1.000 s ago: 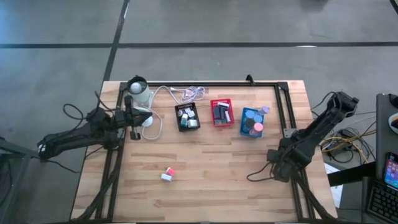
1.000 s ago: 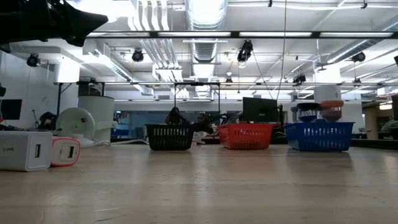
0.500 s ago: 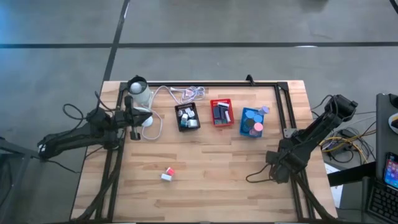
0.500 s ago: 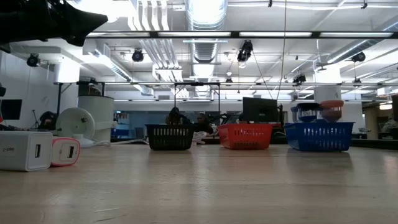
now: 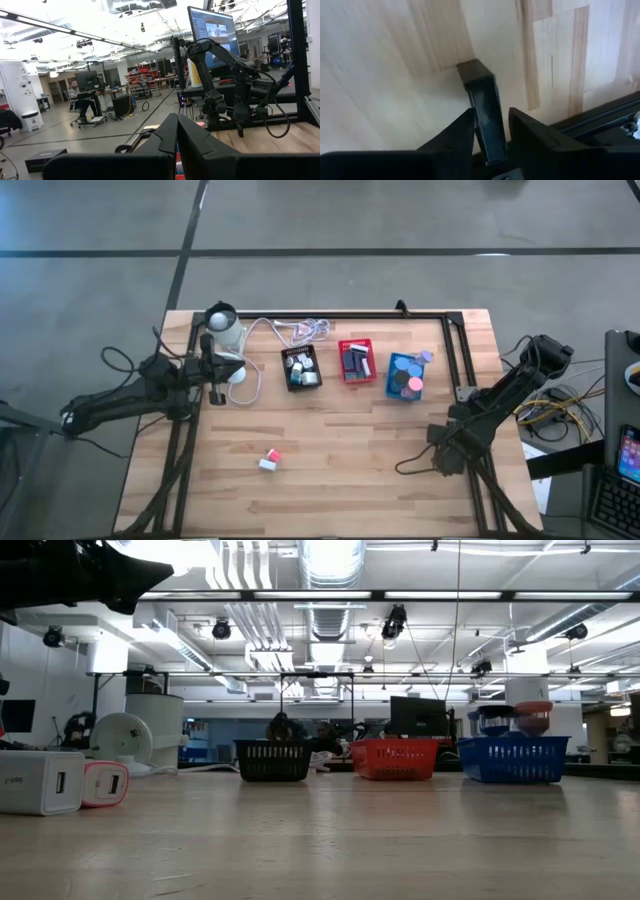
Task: Pick & Place Office items
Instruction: Put the black digital clock into the red bin
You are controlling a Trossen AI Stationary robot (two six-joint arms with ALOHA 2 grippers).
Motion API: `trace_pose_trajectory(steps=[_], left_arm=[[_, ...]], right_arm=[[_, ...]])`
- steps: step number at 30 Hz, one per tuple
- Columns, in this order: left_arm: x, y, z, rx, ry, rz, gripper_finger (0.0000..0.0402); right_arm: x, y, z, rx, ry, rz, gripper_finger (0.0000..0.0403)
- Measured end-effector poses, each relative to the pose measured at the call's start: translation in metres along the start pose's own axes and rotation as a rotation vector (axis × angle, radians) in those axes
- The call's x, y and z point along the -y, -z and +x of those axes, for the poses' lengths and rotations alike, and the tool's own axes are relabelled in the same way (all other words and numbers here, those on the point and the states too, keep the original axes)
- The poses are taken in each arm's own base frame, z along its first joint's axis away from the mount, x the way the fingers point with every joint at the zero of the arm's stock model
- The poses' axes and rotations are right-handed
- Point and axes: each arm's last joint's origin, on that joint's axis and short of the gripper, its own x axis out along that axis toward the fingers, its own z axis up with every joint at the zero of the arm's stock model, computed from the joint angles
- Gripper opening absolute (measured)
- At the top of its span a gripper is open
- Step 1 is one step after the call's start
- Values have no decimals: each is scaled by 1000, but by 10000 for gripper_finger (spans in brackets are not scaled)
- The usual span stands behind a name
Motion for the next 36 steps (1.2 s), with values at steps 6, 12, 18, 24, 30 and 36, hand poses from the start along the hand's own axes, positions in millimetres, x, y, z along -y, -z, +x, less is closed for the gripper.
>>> trace_pose_trajectory(steps=[6,12,18,24,30,36], left_arm=[[0,0,0,0,0,0,14],[0,0,0,0,0,0,14],[0,0,0,0,0,0,14],[0,0,0,0,0,0,14],[0,0,0,0,0,0,14],[0,0,0,0,0,10,14]], right_arm=[[-1,0,-13,23,-76,-6,52],[-2,-5,-45,208,-164,-22,39],[1,-11,-79,463,-229,-11,51],[10,-21,-111,746,-344,-50,45],[43,-17,-128,1015,-331,-38,45],[69,-5,-124,1274,-421,-24,45]])
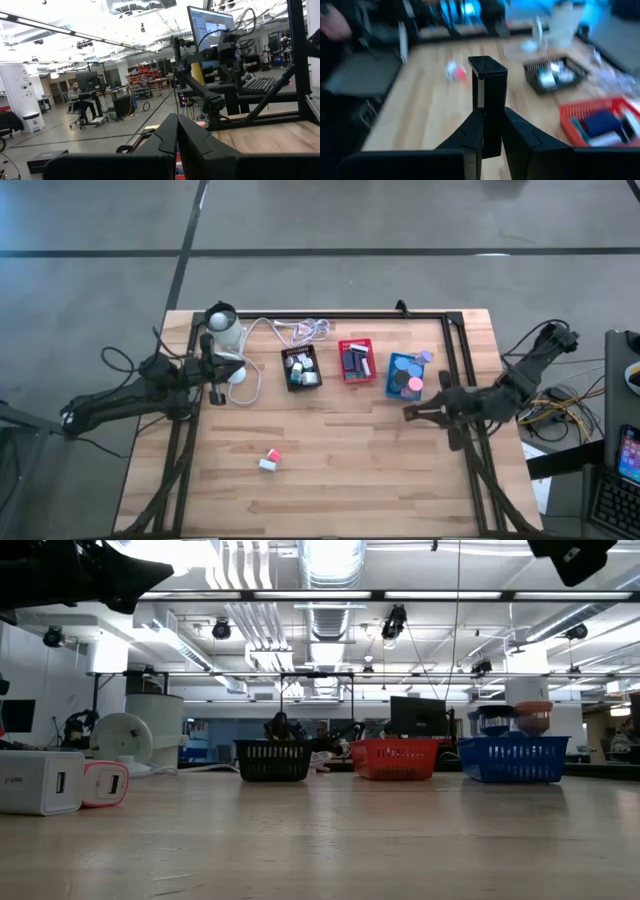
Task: Pick & Place Office items
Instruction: Put the black digital clock into the red bin
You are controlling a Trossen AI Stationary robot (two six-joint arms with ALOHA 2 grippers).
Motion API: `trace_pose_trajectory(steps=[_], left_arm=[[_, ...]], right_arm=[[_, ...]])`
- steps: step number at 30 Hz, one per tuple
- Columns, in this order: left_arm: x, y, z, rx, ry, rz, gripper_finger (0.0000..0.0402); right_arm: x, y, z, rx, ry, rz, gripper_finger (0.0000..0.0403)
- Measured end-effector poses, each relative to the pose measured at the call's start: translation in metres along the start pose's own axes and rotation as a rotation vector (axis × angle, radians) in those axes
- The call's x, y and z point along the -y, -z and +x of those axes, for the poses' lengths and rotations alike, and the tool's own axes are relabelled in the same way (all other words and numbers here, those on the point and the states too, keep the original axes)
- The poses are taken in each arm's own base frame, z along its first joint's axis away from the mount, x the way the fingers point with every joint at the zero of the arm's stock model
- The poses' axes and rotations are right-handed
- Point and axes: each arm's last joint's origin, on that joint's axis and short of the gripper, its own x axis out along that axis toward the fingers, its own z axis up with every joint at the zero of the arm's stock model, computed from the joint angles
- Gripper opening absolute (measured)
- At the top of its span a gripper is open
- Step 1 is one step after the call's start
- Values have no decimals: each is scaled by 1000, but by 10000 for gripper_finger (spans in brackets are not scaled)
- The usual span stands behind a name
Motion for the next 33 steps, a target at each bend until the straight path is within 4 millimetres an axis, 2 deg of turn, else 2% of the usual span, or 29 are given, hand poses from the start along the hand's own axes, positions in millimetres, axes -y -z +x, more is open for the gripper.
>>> trace_pose_trajectory(steps=[6,11,20,30,33], left_arm=[[0,0,0,0,0,3,14],[0,0,0,0,0,0,14],[0,0,0,0,0,0,14],[0,0,0,0,0,7,14],[0,0,0,0,0,8,14]], right_arm=[[11,18,-3,260,-90,1,45],[20,41,-1,376,-111,1,45],[34,76,4,471,-72,10,45],[43,101,8,513,-73,24,45],[43,101,7,518,-79,44,45]])
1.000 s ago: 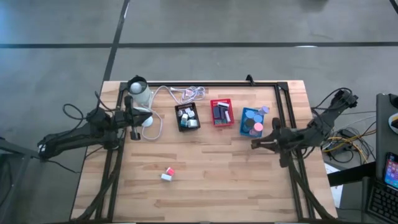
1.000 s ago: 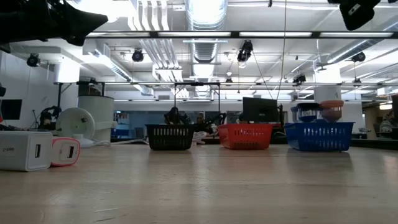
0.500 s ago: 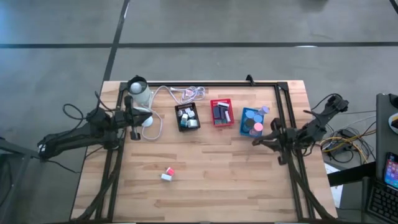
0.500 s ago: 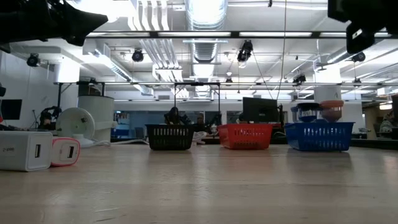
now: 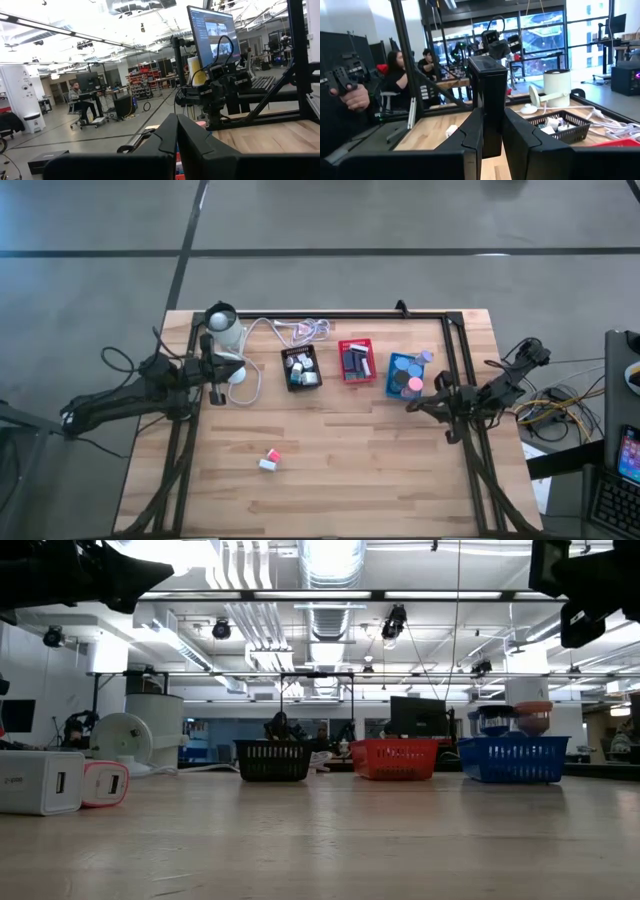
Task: Pick & Place Office items
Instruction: Put the black digital clock into the red bin
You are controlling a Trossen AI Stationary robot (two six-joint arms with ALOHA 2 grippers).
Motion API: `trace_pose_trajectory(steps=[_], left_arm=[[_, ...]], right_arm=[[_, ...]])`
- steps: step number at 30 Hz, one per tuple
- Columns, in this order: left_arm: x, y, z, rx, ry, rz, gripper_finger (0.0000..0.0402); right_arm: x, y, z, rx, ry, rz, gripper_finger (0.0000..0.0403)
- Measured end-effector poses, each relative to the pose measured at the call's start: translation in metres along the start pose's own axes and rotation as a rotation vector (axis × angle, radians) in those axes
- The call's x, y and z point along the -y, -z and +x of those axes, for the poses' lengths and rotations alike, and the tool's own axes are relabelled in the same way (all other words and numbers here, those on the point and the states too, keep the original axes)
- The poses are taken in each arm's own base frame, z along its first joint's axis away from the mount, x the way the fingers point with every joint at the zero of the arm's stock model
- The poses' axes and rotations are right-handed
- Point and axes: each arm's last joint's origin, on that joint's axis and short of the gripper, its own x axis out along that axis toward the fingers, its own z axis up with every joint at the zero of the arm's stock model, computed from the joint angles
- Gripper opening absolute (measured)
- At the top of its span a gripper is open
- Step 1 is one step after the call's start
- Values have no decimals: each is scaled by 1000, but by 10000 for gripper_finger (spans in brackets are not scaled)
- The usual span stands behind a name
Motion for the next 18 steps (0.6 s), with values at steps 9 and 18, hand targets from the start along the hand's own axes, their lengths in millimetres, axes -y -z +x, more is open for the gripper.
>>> trace_pose_trajectory(steps=[9,18], left_arm=[[0,0,0,-1,0,0,14],[0,0,0,0,0,5,14]], right_arm=[[0,-1,0,5,0,5,45],[-6,-50,9,-20,135,-47,45]])
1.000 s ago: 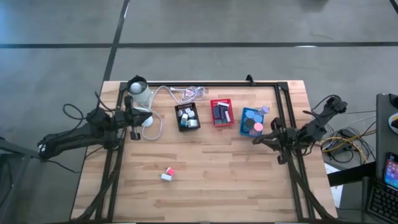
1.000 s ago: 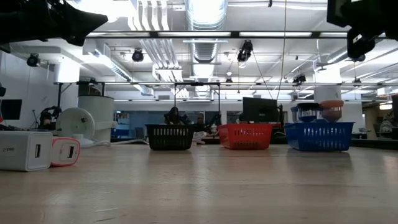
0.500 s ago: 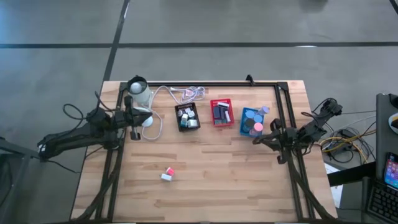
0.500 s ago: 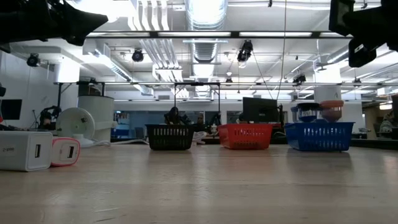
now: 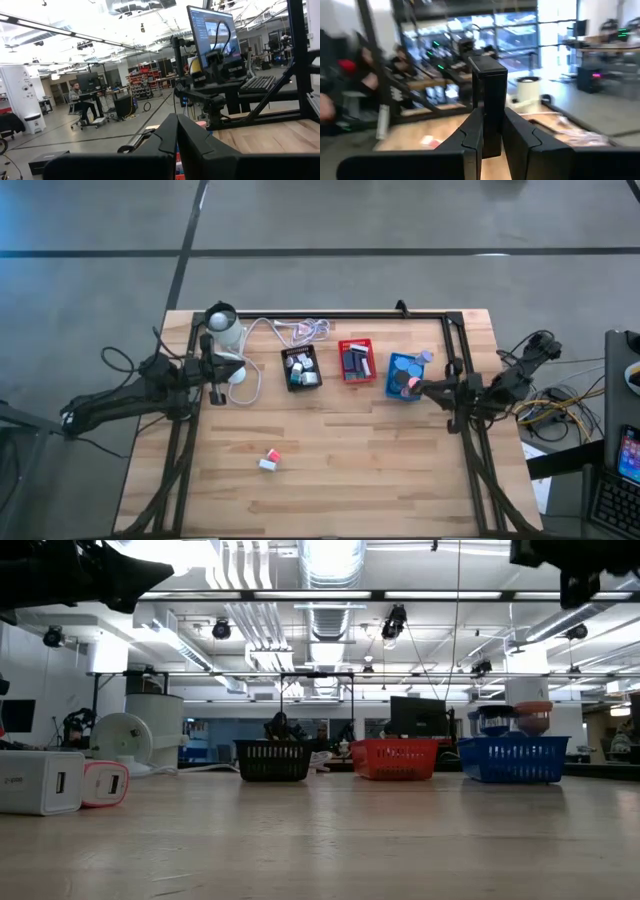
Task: Pick & Place Office items
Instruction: Put the black digital clock into the red bin
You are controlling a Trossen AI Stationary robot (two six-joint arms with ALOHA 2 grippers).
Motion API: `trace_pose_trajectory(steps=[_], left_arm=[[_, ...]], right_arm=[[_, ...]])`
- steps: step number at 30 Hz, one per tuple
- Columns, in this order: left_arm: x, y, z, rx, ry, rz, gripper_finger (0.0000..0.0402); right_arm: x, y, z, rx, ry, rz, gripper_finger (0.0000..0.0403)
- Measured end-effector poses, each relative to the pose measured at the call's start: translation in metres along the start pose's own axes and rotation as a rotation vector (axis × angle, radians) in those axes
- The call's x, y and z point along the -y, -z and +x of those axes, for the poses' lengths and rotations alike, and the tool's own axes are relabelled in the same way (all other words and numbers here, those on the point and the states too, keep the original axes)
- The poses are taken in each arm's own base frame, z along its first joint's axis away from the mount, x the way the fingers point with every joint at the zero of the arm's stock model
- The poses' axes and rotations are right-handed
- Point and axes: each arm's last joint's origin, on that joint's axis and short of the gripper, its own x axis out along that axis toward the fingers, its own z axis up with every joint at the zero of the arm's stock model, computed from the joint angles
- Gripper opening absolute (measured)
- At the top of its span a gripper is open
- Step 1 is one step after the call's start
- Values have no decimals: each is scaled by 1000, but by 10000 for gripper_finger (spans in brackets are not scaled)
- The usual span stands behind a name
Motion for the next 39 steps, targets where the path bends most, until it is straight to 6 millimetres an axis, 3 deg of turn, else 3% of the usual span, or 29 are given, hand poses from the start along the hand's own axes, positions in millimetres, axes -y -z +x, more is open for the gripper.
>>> trace_pose_trajectory(steps=[9,13,17,24,28,34,39], left_arm=[[0,0,0,1,-1,0,14],[0,0,0,1,0,0,14],[0,0,0,1,-1,0,14],[0,0,0,1,0,5,14],[0,0,0,1,0,4,14],[0,1,0,-8,1,3,14],[0,2,0,-16,3,3,14]], right_arm=[[-20,-64,37,-245,223,-165,45],[-18,-84,61,-392,337,-194,45],[-6,-91,93,-583,377,-173,45],[39,-73,161,-866,386,-140,45],[64,-54,192,-998,354,-131,45],[78,-23,231,-1146,265,-171,45],[84,-2,248,-1314,233,-235,45]])
